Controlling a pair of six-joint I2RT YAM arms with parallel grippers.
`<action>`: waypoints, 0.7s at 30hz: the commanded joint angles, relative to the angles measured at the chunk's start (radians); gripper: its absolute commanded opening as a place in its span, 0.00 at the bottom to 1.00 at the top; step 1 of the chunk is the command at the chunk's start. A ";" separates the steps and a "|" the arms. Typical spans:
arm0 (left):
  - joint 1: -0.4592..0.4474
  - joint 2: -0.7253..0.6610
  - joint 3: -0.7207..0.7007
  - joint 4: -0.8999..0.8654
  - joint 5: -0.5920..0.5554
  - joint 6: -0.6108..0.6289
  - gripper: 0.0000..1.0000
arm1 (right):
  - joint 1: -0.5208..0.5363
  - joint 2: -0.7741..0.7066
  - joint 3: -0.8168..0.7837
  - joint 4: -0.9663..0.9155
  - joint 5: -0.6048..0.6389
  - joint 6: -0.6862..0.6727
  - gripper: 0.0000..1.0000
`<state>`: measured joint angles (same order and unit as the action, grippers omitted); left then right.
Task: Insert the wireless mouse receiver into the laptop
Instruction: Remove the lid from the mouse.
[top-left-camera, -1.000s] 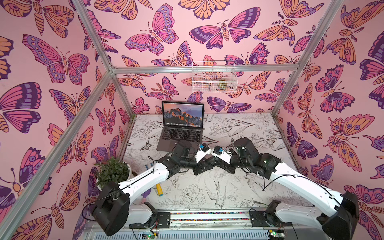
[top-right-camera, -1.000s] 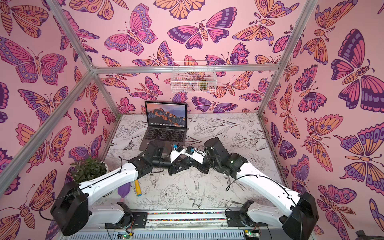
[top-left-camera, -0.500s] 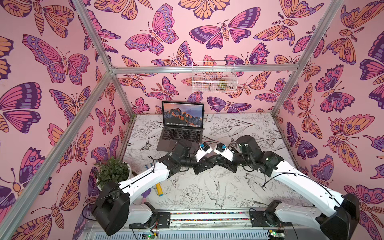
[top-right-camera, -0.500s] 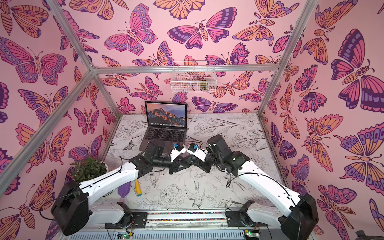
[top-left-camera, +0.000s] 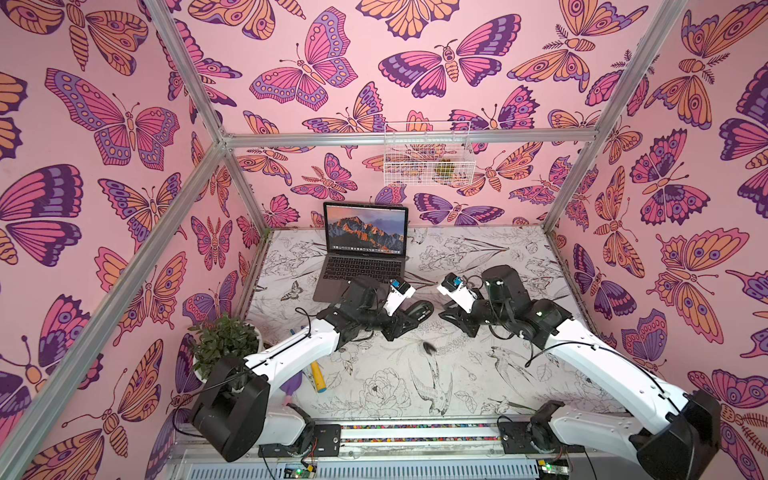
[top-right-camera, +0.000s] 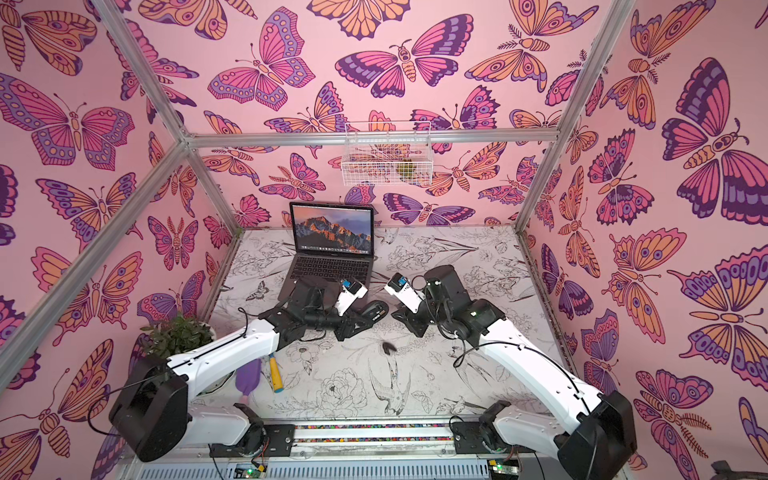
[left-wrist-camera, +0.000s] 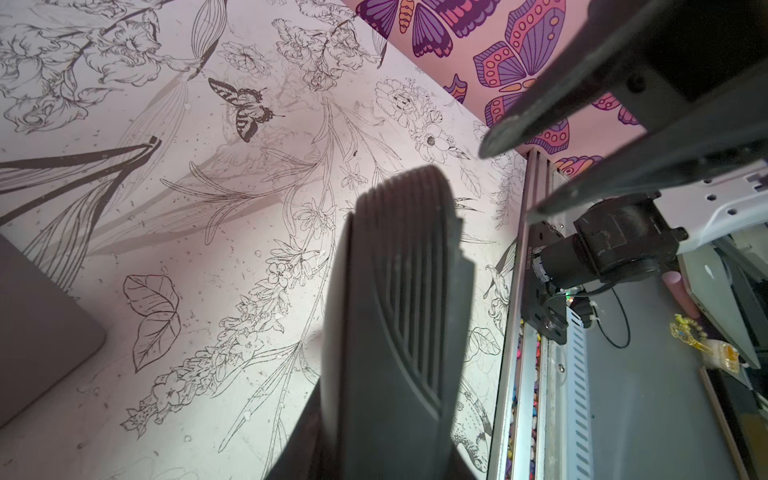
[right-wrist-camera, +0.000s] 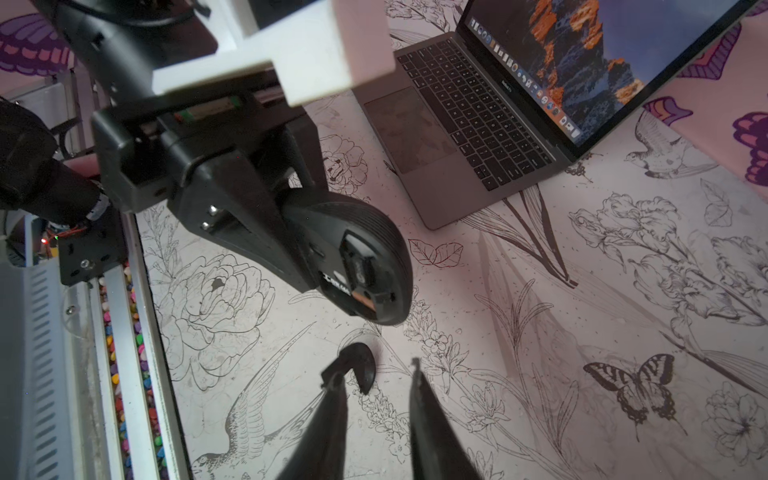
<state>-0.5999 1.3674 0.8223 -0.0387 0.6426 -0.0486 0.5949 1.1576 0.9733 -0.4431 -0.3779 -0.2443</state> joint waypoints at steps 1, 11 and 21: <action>0.006 0.019 0.003 0.016 0.013 -0.024 0.00 | -0.007 0.003 -0.027 0.043 -0.023 0.061 0.26; 0.006 -0.053 -0.075 0.045 -0.318 -0.067 0.00 | -0.005 0.015 -0.216 0.252 0.253 0.450 0.66; 0.010 -0.178 -0.184 0.154 -0.503 -0.262 0.00 | 0.035 0.059 -0.324 0.439 0.207 0.736 0.99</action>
<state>-0.5964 1.2133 0.6678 0.0448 0.2031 -0.2276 0.6243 1.2133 0.6502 -0.1284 -0.1360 0.3618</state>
